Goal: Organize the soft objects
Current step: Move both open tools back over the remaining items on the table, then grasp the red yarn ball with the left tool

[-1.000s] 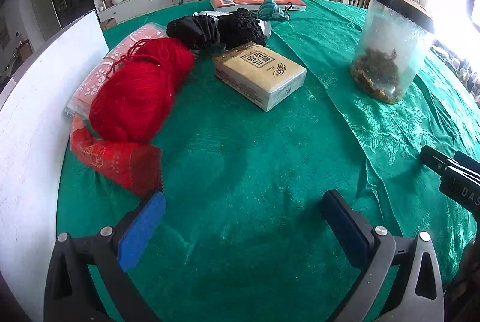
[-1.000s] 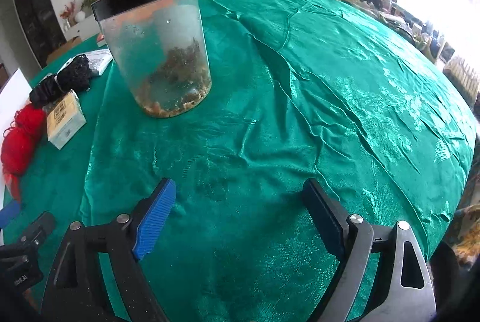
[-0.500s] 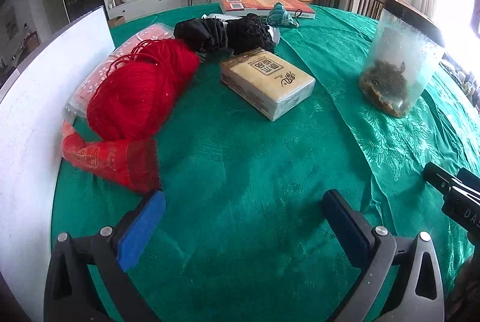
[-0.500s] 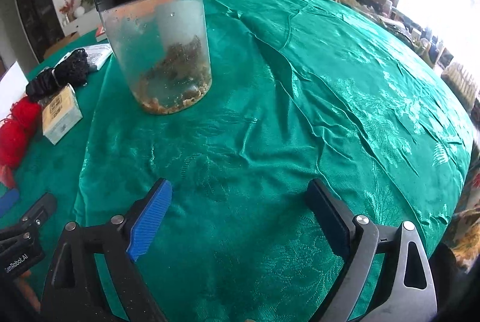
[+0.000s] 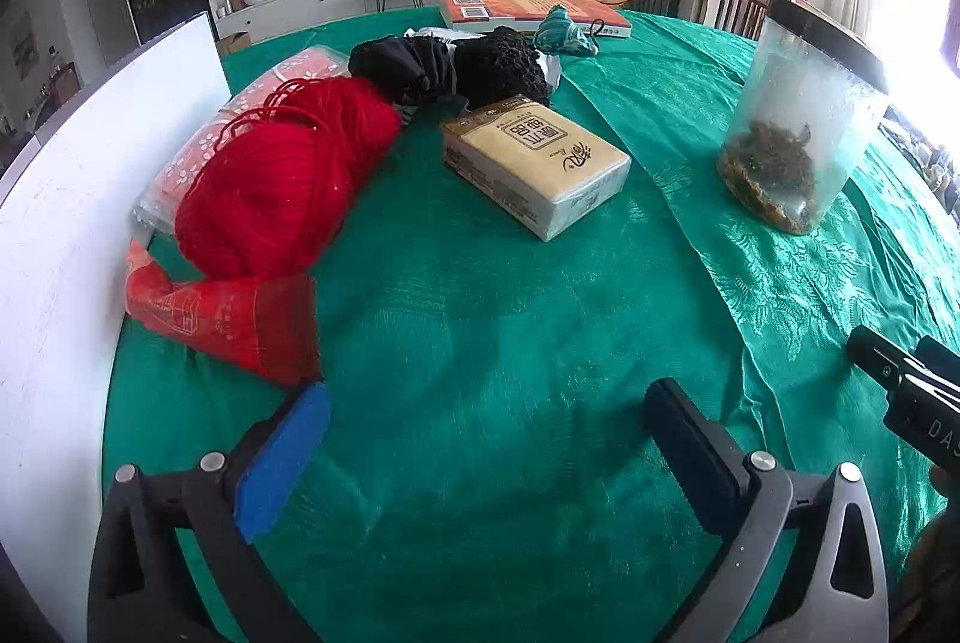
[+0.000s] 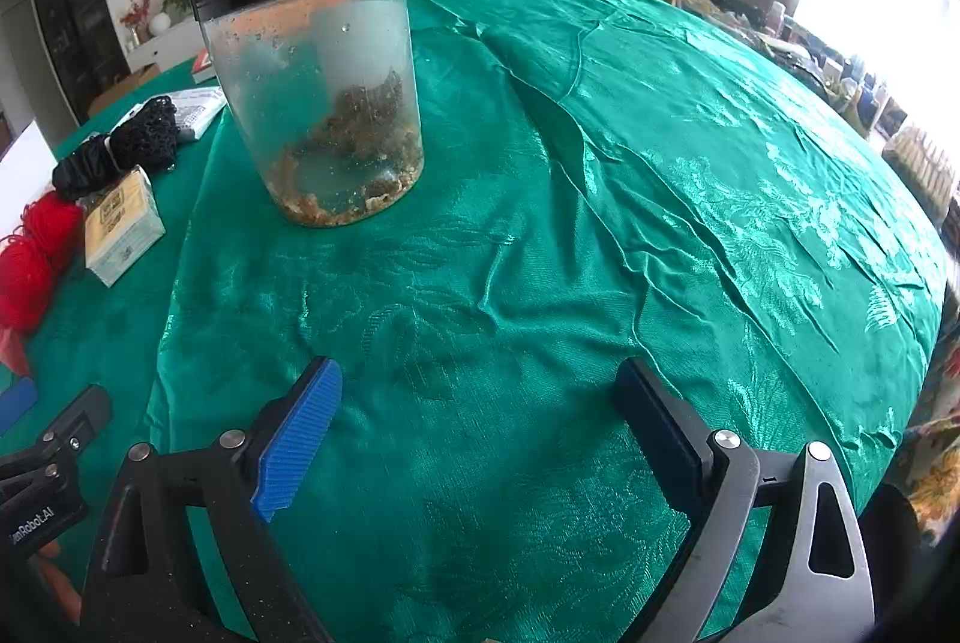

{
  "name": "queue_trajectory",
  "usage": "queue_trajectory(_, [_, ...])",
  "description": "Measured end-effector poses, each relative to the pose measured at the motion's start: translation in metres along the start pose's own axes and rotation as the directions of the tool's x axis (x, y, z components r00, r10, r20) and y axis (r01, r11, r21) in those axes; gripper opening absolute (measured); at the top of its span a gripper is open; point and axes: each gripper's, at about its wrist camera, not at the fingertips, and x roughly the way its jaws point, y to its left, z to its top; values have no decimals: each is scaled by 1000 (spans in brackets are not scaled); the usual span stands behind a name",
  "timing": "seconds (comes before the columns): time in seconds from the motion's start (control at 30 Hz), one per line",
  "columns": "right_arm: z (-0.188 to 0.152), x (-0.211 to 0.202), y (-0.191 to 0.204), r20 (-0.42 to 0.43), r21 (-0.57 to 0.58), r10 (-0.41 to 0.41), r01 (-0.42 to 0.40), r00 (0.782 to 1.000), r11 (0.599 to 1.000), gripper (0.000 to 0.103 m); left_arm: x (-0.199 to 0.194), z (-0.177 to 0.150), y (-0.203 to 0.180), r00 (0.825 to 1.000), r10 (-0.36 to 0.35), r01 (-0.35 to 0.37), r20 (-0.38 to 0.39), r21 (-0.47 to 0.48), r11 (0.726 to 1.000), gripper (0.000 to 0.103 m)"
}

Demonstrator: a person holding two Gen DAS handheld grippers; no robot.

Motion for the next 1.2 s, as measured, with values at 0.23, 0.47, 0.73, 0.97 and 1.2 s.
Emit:
queue_trajectory(0.23, [-1,1,1,7,-1,-1,1,1000,1000,94,-5,-5,1,998,-36,39,-42,54,998,103])
queue_trajectory(0.47, [-1,1,1,10,-1,-1,1,1000,1000,94,-43,31,18,998,-54,55,-23,60,997,103])
queue_trajectory(0.73, [-2,1,1,10,-1,-1,1,1000,1000,94,19,108,67,972,154,-153,-177,20,988,102])
queue_trajectory(0.97, [-2,1,1,10,-1,-1,1,1000,1000,94,60,107,65,960,110,-103,-259,41,994,65])
queue_trajectory(1.2, [-2,1,1,11,-1,-1,1,1000,1000,94,4,104,56,984,-85,79,-156,-45,996,46])
